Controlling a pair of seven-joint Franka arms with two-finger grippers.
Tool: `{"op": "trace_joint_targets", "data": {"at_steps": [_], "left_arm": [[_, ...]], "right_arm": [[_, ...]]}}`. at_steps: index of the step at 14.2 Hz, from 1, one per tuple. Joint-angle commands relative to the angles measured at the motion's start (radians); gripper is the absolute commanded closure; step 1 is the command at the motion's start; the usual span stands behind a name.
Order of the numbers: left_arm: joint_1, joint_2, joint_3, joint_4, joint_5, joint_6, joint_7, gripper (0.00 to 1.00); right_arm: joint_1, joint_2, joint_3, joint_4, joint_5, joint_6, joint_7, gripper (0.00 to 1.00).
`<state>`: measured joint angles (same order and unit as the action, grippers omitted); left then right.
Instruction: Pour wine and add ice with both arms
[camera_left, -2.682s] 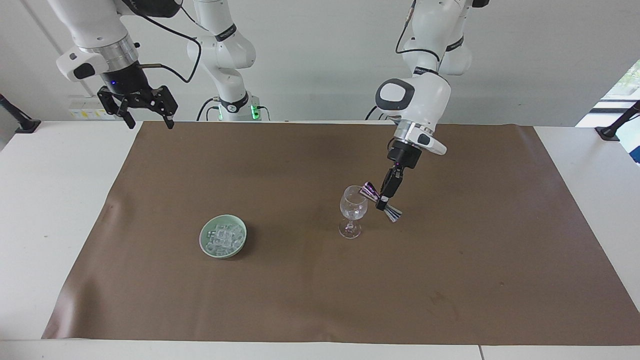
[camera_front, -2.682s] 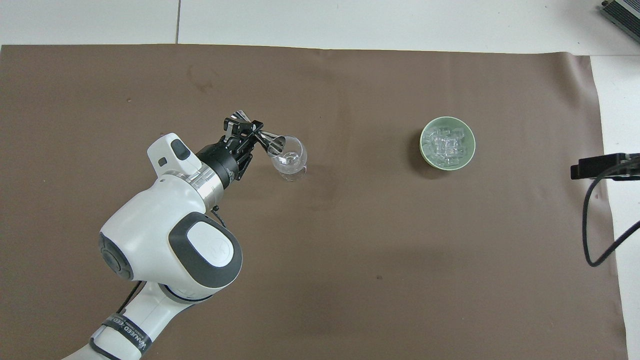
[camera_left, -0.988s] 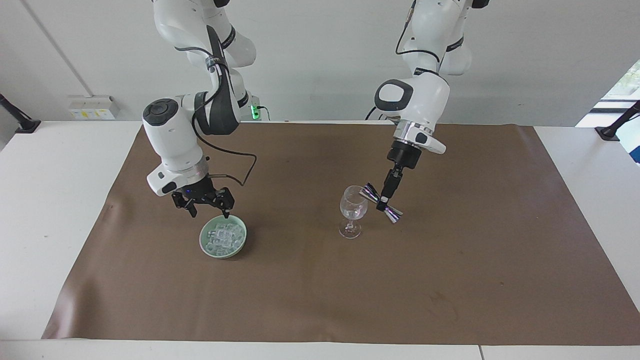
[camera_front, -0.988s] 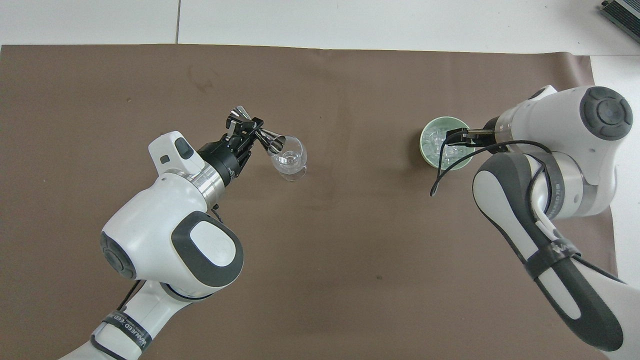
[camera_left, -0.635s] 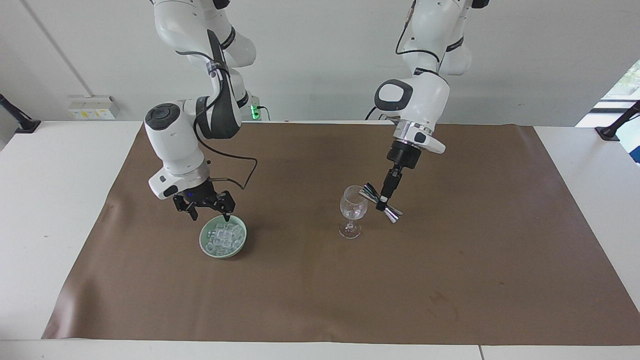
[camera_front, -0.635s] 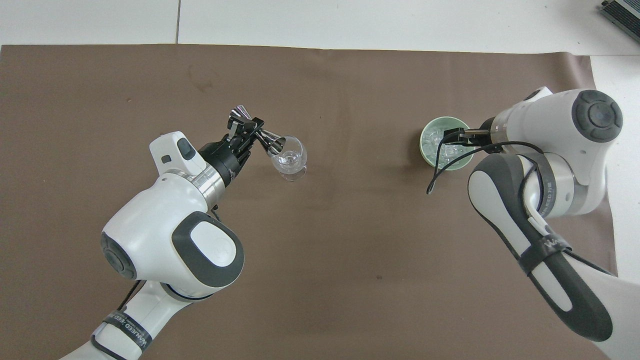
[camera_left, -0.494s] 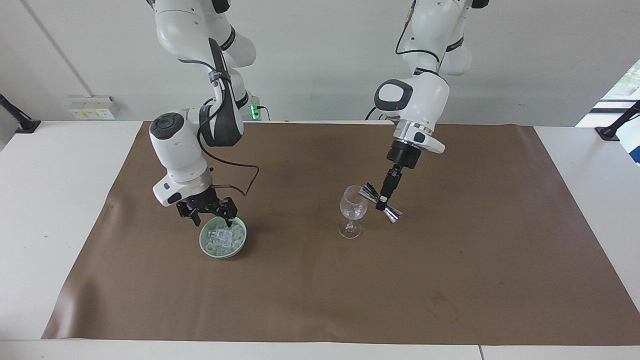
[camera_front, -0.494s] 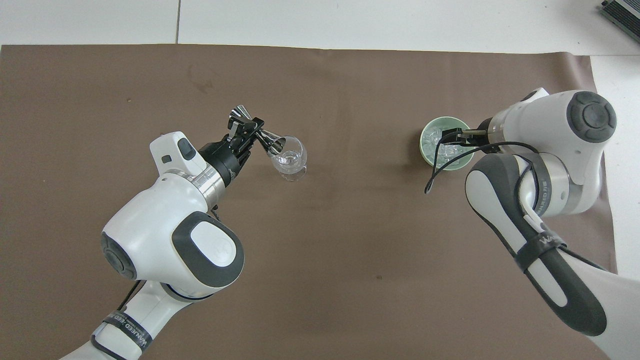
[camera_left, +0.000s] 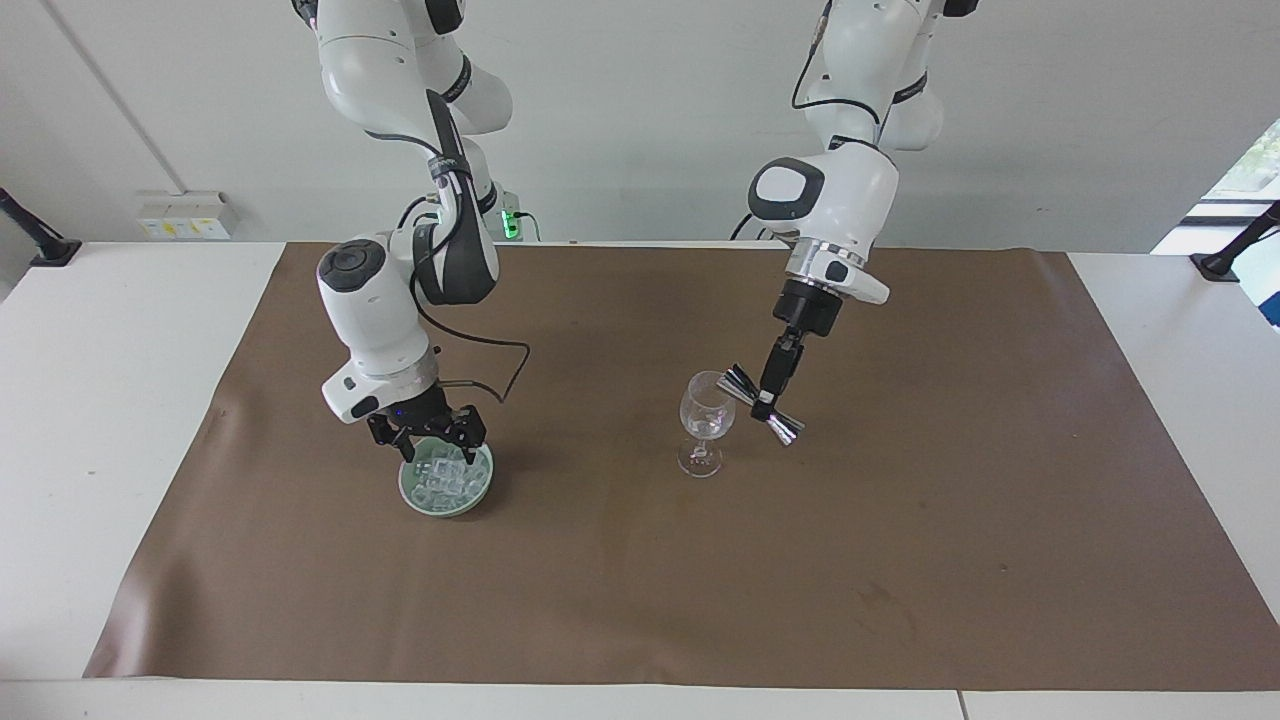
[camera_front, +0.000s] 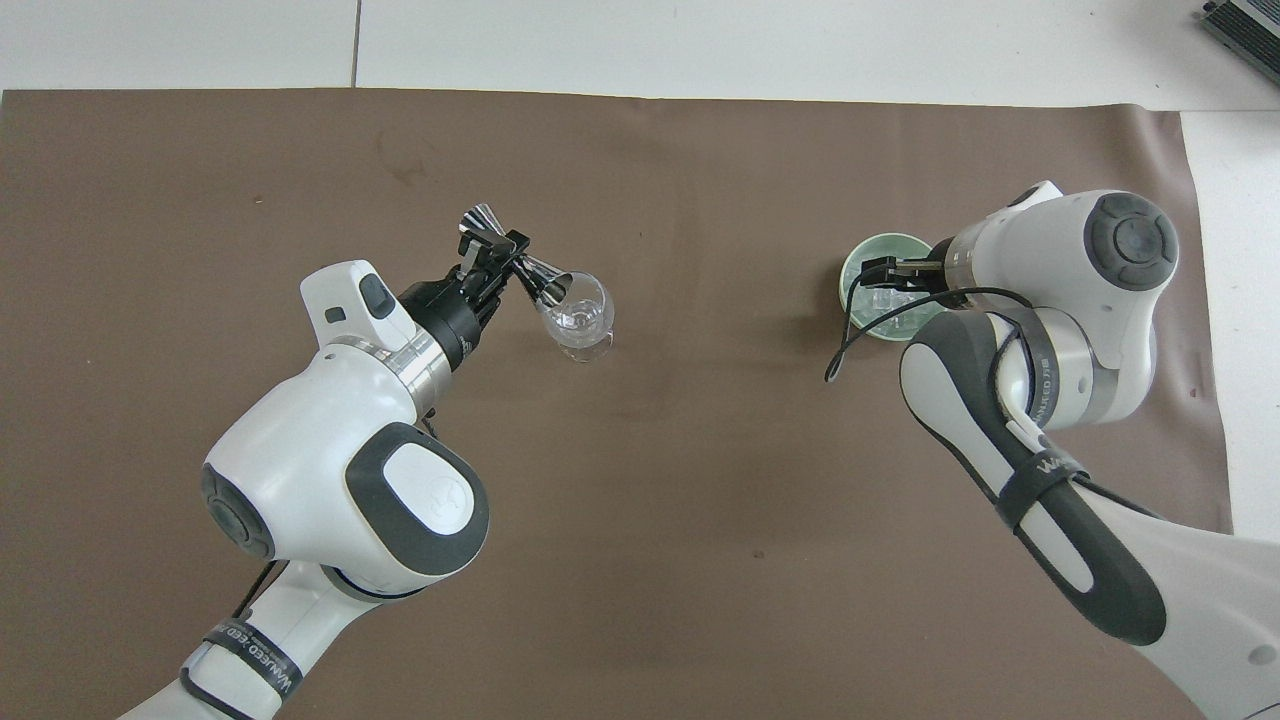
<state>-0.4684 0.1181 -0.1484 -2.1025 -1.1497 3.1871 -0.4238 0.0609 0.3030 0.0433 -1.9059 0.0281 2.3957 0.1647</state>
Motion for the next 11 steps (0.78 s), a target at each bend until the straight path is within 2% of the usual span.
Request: {"op": "trace_joint_targets", "data": {"at_steps": [1, 3, 11], "left_arm": [[-0.027, 0.023, 0.016, 0.026, 0.018, 0.028, 0.008, 1.00], [-0.027, 0.025, 0.016, 0.026, 0.031, 0.028, 0.008, 1.00], [-0.026, 0.025, 0.016, 0.026, 0.033, 0.028, 0.055, 1.00]], "right_arm": [[0.000, 0.007, -0.002, -0.004, -0.007, 0.011, 0.024, 0.19], [-0.003, 0.010, -0.002, -0.004, -0.013, 0.010, 0.022, 0.19], [-0.009, 0.013, -0.002, -0.010, -0.034, 0.010, 0.024, 0.31]]}}
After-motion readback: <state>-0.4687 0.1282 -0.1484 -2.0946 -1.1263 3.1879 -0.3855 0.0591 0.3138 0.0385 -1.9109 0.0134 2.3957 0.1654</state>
